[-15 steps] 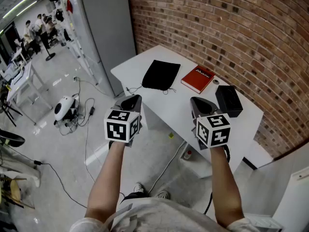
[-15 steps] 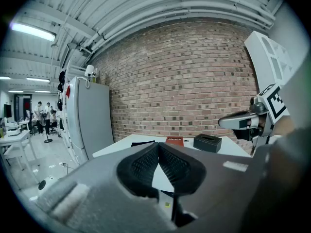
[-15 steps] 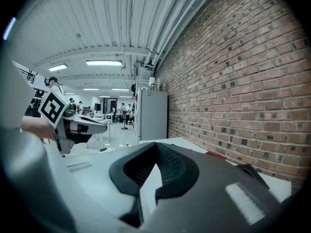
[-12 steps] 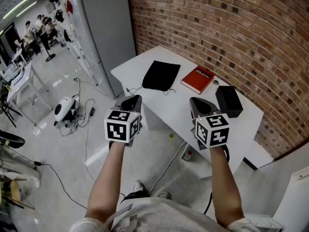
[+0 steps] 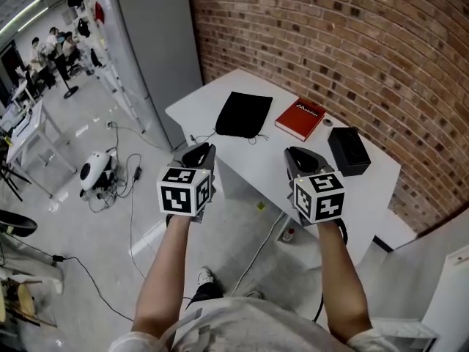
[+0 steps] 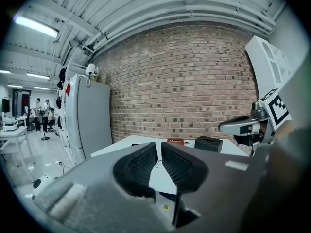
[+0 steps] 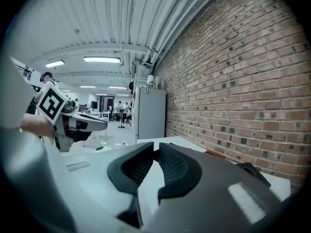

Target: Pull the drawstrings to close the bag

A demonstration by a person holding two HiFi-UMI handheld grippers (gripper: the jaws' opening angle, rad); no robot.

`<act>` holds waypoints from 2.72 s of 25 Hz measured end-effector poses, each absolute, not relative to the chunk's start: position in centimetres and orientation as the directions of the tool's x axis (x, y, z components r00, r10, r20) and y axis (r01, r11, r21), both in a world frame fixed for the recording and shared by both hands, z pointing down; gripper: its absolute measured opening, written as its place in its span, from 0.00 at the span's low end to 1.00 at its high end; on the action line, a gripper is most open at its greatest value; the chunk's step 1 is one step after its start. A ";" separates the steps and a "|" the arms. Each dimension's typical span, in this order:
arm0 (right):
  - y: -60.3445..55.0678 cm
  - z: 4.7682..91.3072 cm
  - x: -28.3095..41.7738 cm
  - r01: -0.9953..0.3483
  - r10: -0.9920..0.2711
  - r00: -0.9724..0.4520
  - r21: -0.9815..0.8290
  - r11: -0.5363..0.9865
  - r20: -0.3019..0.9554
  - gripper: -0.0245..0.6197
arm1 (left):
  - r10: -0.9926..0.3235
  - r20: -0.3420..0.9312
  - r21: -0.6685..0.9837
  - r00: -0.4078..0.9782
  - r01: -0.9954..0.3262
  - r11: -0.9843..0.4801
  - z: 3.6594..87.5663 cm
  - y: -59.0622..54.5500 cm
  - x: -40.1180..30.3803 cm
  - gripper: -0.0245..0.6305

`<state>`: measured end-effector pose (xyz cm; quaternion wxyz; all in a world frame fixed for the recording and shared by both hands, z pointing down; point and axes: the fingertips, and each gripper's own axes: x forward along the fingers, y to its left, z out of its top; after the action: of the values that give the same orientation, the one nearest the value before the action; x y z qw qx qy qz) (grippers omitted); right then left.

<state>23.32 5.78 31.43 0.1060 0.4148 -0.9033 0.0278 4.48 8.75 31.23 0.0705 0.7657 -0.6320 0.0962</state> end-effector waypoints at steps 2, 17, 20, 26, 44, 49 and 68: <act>5.6 31.6 22.7 -0.765 -0.752 -0.622 0.039 0.643 0.216 0.10 | -0.952 0.235 -0.007 0.194 -0.979 -0.201 31.5 8.4 3.8 0.12; 3.4 33.1 17.1 -0.862 -0.841 -0.480 0.042 0.504 0.250 0.25 | -0.910 0.224 0.054 0.350 -0.936 -0.347 33.2 2.6 -2.4 0.22; 3.1 33.3 15.4 -0.878 -0.854 -0.452 0.044 0.477 0.256 0.29 | -0.900 0.213 0.060 0.379 -0.925 -0.375 33.0 1.5 -3.9 0.24; 2.6 33.7 12.5 -0.908 -0.884 -0.392 0.046 0.416 0.256 0.35 | -0.881 0.208 0.063 0.426 -0.904 -0.422 33.4 -0.1 -6.9 0.26; 2.5 34.4 8.9 -0.945 -0.918 -0.293 0.064 0.321 0.266 0.38 | -0.840 0.213 0.053 0.499 -0.864 -0.500 34.6 -1.7 -11.3 0.31; 2.6 34.7 8.8 -0.945 -0.917 -0.289 0.069 0.319 0.275 0.38 | -0.838 0.215 0.041 0.501 -0.862 -0.505 34.8 -1.6 -11.4 0.31; -2.4 38.9 7.4 -0.932 -0.885 -0.312 0.071 0.356 0.345 0.41 | -0.820 0.272 0.027 0.504 -0.856 -0.517 38.1 -6.2 -11.8 0.31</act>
<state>7.37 -2.37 38.92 0.1644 0.5630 -0.8069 0.0704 -11.78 -6.18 38.06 0.0792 0.8635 -0.4850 0.1132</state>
